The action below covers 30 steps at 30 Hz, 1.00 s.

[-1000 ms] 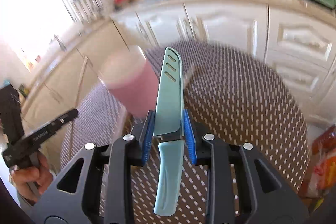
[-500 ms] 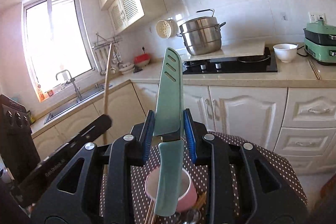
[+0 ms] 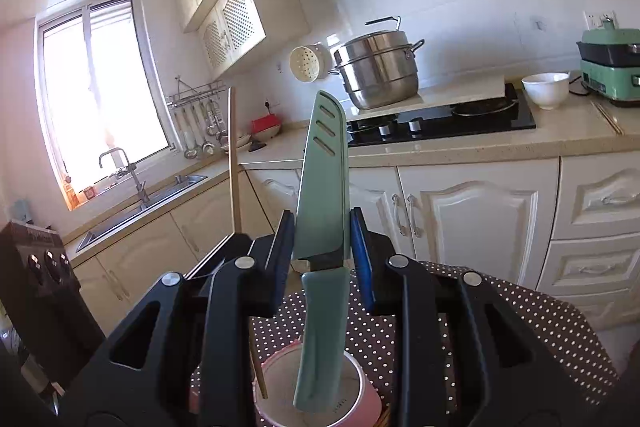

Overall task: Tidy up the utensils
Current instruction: 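Lift the chopstick and knife and lower both into the pink cup, then open both tools to release the chopstick and knife in the cup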

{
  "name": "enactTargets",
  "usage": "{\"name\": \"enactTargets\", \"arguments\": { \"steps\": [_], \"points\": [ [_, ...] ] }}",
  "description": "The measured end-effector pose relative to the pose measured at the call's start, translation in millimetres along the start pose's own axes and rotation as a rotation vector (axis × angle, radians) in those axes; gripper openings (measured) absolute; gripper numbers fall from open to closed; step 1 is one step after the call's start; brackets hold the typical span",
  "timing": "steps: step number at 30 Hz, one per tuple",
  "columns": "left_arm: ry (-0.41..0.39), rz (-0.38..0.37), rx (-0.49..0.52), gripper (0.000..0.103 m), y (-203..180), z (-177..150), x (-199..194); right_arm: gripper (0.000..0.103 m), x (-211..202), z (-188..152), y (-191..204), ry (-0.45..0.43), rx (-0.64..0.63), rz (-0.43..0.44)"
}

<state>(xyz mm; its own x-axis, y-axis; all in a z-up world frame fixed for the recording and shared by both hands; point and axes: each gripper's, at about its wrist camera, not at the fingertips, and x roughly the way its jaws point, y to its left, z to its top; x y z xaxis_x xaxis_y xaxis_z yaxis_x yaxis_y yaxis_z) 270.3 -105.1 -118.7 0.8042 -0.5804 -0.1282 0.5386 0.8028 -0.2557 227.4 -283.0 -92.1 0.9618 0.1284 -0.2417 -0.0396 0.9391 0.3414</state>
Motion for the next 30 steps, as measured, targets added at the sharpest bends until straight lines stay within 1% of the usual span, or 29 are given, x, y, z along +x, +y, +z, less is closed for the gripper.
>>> {"name": "enactTargets", "arguments": {
  "steps": [4,8,10,12,13,14,15,16,17,18,19,20,21,22,23,24,25,26,28,30],
  "points": [
    [0.007,-0.011,0.001,0.005,0.8,-13.3,0.7,0.028,1.2,-11.5,-2.4,-0.004,0.009,-0.004],
    [0.034,-0.027,0.018,0.005,-1.0,-26.9,2.1,0.028,1.5,-17.4,-5.1,0.008,0.014,-0.005],
    [0.052,-0.024,0.026,0.006,-0.4,-34.6,0.8,0.029,1.4,-20.4,-5.8,0.021,0.013,-0.005],
    [0.058,-0.016,0.025,0.008,1.3,-37.3,-2.6,0.029,1.1,-22.4,-6.0,0.037,0.01,0.001],
    [0.062,-0.012,0.029,0.022,1.2,-37.3,-4.8,0.03,0.2,-24.0,-5.2,0.048,0.007,0.006],
    [0.055,0.0,0.03,0.05,1.1,-36.3,-8.8,0.03,-1.3,-25.1,-4.7,0.052,0.006,0.006],
    [0.047,0.013,0.028,0.062,1.1,-35.2,-12.3,0.03,-2.8,-26.0,-4.1,0.054,0.008,0.006],
    [0.048,0.033,0.037,0.069,0.5,-33.8,-14.1,0.032,-5.0,-25.8,-4.3,0.058,0.016,0.012],
    [0.048,0.031,0.041,0.075,0.5,-32.6,-17.2,0.036,-6.8,-25.1,-4.4,0.059,0.018,0.011],
    [0.049,0.034,0.041,0.078,1.0,-31.1,-20.5,0.051,-9.8,-24.1,-4.9,0.054,0.022,0.013],
    [0.047,0.042,0.04,0.082,0.9,-29.0,-23.4,0.058,-13.8,-22.8,-5.8,0.048,0.029,0.015],
    [0.046,0.052,0.042,0.085,0.4,-27.2,-26.0,0.059,-16.0,-21.4,-6.8,0.048,0.037,0.018],
    [0.047,0.06,0.046,0.086,-0.1,-25.2,-28.6,0.066,-18.7,-19.5,-7.9,0.05,0.046,0.023],
    [0.044,0.07,0.051,0.088,-0.7,-22.4,-33.7,0.076,-23.4,-17.3,-9.2,0.043,0.056,0.027],
    [0.044,0.082,0.054,0.09,-1.5,-19.7,-36.4,0.08,-27.5,-15.4,-10.2,0.035,0.062,0.026],
    [0.047,0.098,0.058,0.091,-2.5,-17.5,-39.7,0.086,-32.5,-12.7,-11.3,0.028,0.07,0.027],
    [0.052,0.115,0.066,0.094,-3.6,-14.4,-44.7,0.094,-36.0,-10.1,-11.9,0.03,0.076,0.024],
    [0.059,0.136,0.074,0.096,-4.9,-11.7,-48.5,0.098,-38.6,-8.3,-12.6,0.035,0.079,0.019],
    [0.084,0.164,0.086,0.098,-8.0,-5.6,-55.3,0.097,-44.3,-4.3,-12.6,0.062,0.079,-0.002],
    [0.123,0.22,0.089,0.098,-8.5,0.7,-62.3,0.097,-49.2,-1.6,-12.3,0.086,0.074,-0.033]
  ]
}}
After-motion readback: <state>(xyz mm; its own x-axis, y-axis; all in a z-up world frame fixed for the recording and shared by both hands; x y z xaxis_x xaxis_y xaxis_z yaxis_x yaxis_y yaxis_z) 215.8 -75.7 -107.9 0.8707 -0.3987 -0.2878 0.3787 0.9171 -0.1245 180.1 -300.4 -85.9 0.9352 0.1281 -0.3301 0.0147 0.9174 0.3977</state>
